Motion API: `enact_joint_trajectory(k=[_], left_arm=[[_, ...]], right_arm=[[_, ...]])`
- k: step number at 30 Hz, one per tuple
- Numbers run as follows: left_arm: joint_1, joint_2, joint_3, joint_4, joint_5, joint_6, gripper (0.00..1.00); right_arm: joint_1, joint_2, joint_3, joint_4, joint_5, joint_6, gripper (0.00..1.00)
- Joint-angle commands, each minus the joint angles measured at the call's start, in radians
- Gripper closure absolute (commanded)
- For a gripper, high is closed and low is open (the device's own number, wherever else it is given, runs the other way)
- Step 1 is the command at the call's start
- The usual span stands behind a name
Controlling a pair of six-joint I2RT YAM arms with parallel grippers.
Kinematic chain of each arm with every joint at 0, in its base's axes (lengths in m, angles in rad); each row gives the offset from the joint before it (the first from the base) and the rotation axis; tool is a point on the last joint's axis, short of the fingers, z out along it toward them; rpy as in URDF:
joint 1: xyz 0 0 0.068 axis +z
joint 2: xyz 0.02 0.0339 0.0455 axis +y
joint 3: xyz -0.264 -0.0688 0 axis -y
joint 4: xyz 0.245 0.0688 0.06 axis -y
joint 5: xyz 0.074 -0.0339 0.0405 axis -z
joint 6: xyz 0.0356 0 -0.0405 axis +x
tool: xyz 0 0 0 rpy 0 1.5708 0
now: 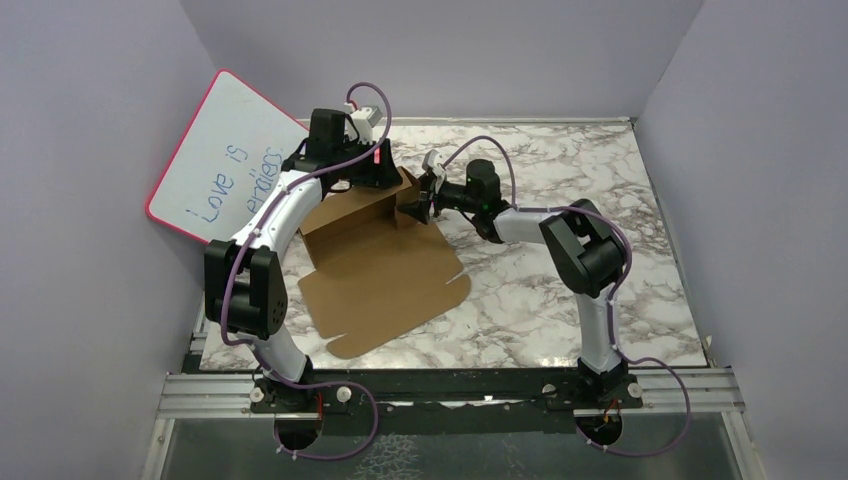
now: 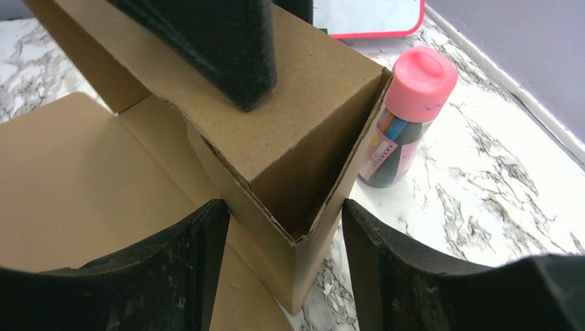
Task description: Fold the paper box
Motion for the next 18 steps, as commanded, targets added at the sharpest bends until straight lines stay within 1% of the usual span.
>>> enact_joint_trajectory(k=[1, 4, 8, 14, 18], left_arm=[[0.002, 0.013, -0.016, -0.017, 0.087, -0.022, 0.31], [0.008, 0.021, -0.016, -0.014, 0.124, -0.039, 0.31], [0.008, 0.022, -0.019, -0.004, 0.186, -0.068, 0.31], [0.006, 0.006, -0.044, 0.039, 0.284, -0.121, 0.31], [-0.005, -0.011, -0.057, 0.058, 0.304, -0.140, 0.31]], right_arm=[[0.014, 0.030, 0.003, 0.099, 0.056, 0.036, 0.37], [0.019, 0.026, -0.009, 0.115, 0.068, 0.051, 0.43], [0.027, -0.002, -0.043, 0.125, 0.117, 0.056, 0.46], [0.031, -0.090, -0.132, 0.108, 0.268, 0.063, 0.52], [0.035, -0.163, -0.187, 0.077, 0.360, 0.090, 0.55]])
